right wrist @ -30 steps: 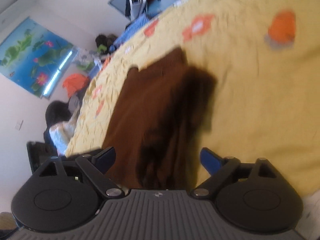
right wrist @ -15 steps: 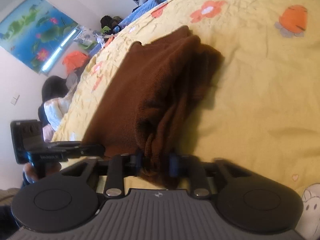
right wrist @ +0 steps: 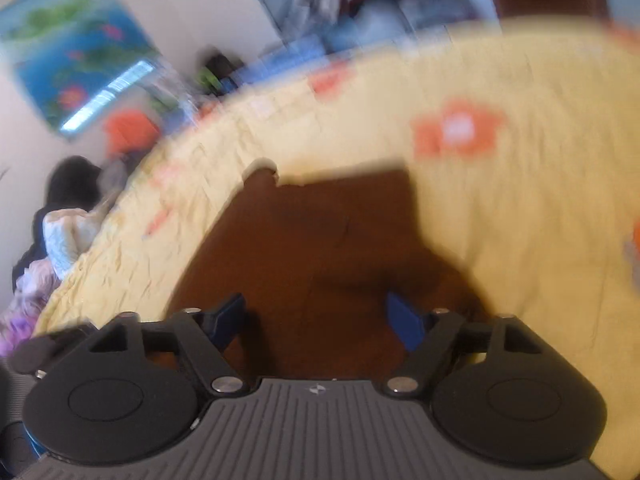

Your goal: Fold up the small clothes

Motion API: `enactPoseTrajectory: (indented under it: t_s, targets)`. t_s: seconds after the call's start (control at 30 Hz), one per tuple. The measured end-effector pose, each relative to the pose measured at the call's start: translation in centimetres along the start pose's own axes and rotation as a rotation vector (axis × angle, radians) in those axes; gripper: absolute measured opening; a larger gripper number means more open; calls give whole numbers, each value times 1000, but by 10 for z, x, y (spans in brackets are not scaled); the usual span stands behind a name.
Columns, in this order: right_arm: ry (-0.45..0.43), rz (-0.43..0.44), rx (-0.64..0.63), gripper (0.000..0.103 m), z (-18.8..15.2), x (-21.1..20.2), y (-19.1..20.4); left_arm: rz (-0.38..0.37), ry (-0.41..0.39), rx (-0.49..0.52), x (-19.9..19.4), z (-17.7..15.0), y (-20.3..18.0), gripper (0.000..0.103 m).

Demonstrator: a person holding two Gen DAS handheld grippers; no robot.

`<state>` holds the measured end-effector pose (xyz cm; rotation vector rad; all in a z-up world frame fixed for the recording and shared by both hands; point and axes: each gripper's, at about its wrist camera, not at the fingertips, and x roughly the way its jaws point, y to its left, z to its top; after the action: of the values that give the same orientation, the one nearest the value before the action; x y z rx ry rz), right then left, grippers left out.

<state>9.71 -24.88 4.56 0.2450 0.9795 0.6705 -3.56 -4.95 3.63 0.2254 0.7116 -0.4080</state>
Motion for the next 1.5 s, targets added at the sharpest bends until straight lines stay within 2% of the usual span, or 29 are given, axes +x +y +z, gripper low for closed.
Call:
enactPoseTrajectory:
  t_s: [0.03,0.1,0.2,0.27,0.33,0.43,0.5,0.53,0.57,0.6,0.67,0.77,0.87,0.93,1.0,1.1,1.2,1.27,1.33,1.37,1.4,1.43,1.47,1.5]
  targets:
    - [-5,6,34,68,0,-4,-5,1,-6,9,-3,-3,-1,85]
    - [32,-2,42,68,2,-11,-5,-23,-1,-32,-4,-1,7,85]
    - [75,-61,-4,70,23,-9,20,-34,3,-53,-2,0,12,89]
    - [41,1,-54,72,41,-6,40,-26,5,-43,-3,0,10,91]
    - [39,41,-97,80,59,12,63,-24,6,-44,-3,-1,7,91]
    - [128,31,-150,79,75,66,81,-27,9,-48,0,1,7,91]
    - [204,-41,-189,79,71,110,80,-26,10,-49,2,2,5,91]
    - [228,-82,-216,86,64,127,76,-25,10,-52,2,3,6,91]
    - [169,-65,-274,93,59,130,75,-27,11,-54,4,4,7,91]
    - [170,-40,-270,101,56,133,72,-27,12,-55,4,3,7,91]
    - [165,-48,-275,102,55,134,74,-29,11,-52,4,4,6,91]
    - [172,-104,-350,102,51,132,88,-30,10,-50,3,3,6,91]
    - [124,-99,-253,101,52,101,86,-28,7,-56,3,3,9,91]
    - [57,-37,-166,101,50,68,78,-24,7,-61,-2,3,10,91]
    - [-11,9,-83,103,42,27,65,-36,1,-119,-12,6,21,91]
    - [-67,69,65,103,18,-31,31,-134,-14,-362,-30,1,69,91]
    - [-46,43,232,103,-16,-69,-12,-263,63,-687,-19,-18,123,91]
    - [-26,33,311,103,-42,-82,-32,-338,106,-803,-5,-28,137,90]
    - [37,78,376,95,-62,-79,-42,-392,104,-816,-1,-27,134,90]
    - [69,97,381,94,-71,-73,-41,-452,124,-825,4,-26,129,88]
    - [51,112,356,94,-75,-73,-36,-517,146,-827,8,-24,123,86]
    - [72,132,356,88,-77,-68,-32,-552,174,-807,13,-22,113,86]
    - [89,160,365,84,-78,-61,-28,-552,182,-770,14,-20,104,81]
    - [111,185,367,73,-78,-55,-24,-528,185,-730,12,-17,98,76]
